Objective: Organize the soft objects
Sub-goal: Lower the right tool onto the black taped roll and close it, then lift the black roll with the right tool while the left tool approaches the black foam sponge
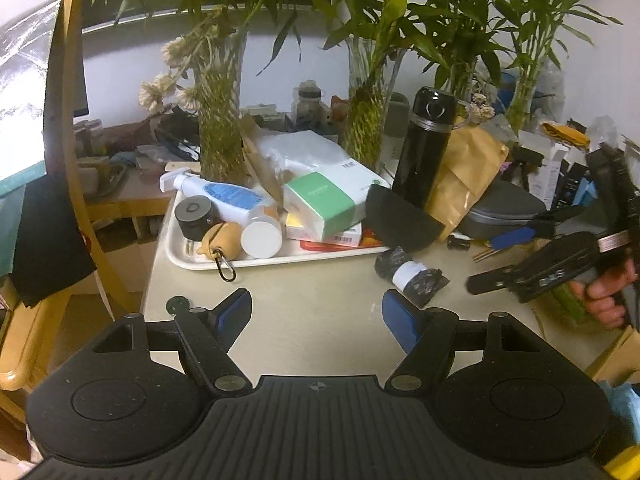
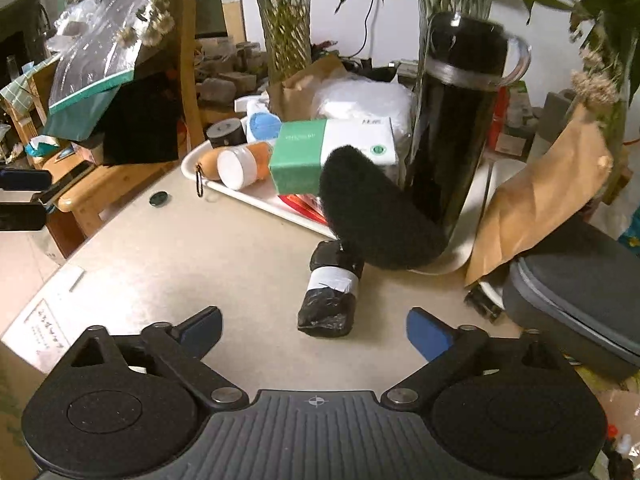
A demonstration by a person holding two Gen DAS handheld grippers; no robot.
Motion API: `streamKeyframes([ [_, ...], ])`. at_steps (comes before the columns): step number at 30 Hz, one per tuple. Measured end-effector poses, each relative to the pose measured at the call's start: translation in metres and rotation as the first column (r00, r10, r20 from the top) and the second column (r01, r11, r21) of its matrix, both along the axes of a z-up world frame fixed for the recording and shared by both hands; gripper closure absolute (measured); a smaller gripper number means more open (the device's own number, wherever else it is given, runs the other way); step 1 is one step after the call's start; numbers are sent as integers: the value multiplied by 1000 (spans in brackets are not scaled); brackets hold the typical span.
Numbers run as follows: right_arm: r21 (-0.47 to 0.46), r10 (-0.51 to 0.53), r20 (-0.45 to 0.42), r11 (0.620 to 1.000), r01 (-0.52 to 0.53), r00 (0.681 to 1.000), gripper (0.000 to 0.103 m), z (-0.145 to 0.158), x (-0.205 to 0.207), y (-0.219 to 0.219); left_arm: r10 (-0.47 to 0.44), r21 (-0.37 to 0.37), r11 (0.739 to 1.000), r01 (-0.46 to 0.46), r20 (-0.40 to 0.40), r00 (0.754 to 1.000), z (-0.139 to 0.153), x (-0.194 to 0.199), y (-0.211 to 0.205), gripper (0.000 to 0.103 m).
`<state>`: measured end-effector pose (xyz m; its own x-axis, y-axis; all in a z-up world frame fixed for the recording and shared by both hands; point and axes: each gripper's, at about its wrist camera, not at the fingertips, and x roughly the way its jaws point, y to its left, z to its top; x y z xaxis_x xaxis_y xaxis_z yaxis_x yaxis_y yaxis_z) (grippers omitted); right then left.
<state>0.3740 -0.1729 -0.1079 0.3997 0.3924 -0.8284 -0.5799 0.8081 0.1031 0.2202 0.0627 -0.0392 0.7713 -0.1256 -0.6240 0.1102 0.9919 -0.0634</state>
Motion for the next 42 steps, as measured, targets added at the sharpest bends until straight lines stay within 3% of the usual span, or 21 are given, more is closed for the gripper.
streamKeyframes([
  [10, 3, -19, -46, 1000, 19, 999, 10, -39, 26, 17, -14, -8, 1000, 14, -33, 999, -2, 7, -7, 31],
  [27, -84, -101, -62, 992, 96, 993, 36, -94, 63, 40, -10, -1, 1000, 10, -60, 998, -6, 11, -8, 31],
  [30, -80, -87, -73, 994, 81, 994, 55, -98, 64, 40, -9, -2, 1000, 9, -65, 998, -6, 13, -10, 31],
  [34, -78, -71, -85, 995, 64, 994, 56, -96, 64, 43, -13, -3, 1000, 13, -64, 998, -7, 14, -13, 31],
  [42, -27, 59, -85, 998, -61, 995, 56, -70, 49, 59, -11, 5, 1000, 11, -60, 998, -7, 14, -16, 31],
])
